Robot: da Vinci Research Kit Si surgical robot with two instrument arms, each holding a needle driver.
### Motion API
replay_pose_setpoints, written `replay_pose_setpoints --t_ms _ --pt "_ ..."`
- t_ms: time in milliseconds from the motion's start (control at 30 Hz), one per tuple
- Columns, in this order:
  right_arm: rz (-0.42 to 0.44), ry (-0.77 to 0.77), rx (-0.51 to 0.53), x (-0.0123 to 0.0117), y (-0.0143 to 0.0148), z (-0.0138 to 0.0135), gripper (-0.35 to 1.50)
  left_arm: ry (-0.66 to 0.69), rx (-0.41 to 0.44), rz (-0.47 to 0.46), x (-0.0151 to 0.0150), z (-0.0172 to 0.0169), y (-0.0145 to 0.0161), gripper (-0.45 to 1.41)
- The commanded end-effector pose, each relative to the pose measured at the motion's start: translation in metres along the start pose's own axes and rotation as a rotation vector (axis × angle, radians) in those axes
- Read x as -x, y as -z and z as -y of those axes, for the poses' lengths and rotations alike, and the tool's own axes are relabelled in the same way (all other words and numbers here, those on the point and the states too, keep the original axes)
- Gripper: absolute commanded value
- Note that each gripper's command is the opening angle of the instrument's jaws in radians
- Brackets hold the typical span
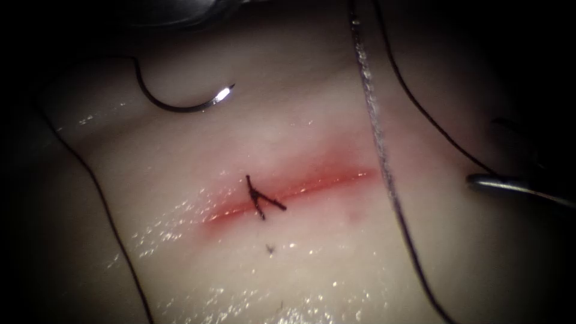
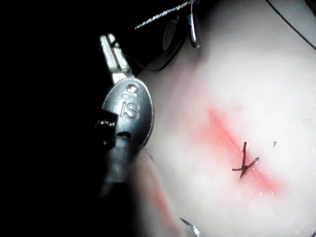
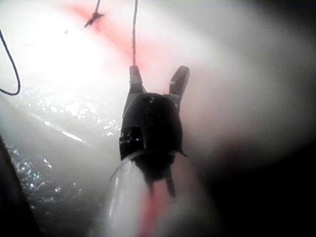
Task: Wound Closure
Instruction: Place the suture on the pad.
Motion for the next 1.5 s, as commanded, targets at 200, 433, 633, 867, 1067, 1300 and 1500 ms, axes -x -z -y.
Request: replay_pose_setpoints --t_ms 200,433,633,867,1067,1300,1500 --pt "-0.020 0.024 0.097 -0.0014 0.0044 -0.0014 1.15 0.040 -0.005 0.016 0.0082 -0.0042 -0.0059 -0.45" --pt "-0.049 0.060 0.192 -0.0040 0.0067 -0.0021 1.15 0.089 0.042 0.020 0.0176 -0.0100 -0.0096 -0.45" --pt "-0.054 0.063 0.238 -0.0045 0.0077 -0.0019 1.23 0.129 0.119 0.049 0.0242 -0.0126 -0.0099 -0.45" --pt "-0.057 0.066 0.239 -0.0047 0.0081 -0.0014 1.25 0.144 0.242 0.142 0.0302 -0.0143 -0.0101 -0.45" --pt "-0.055 0.065 0.241 -0.0048 0.0083 -0.0012 1.41 0.154 0.238 0.180 0.0324 -0.0135 -0.0097 -0.45" --pt "-0.119 0.032 0.099 -0.0056 0.0057 0.0020 1.38 0.402 0.156 0.261 0.0309 -0.0111 -0.0090 1.31" --pt "-0.061 0.142 -0.026 -0.0069 0.0021 0.0059 1.03 0.502 0.161 0.284 0.0262 -0.0095 -0.0063 1.40"
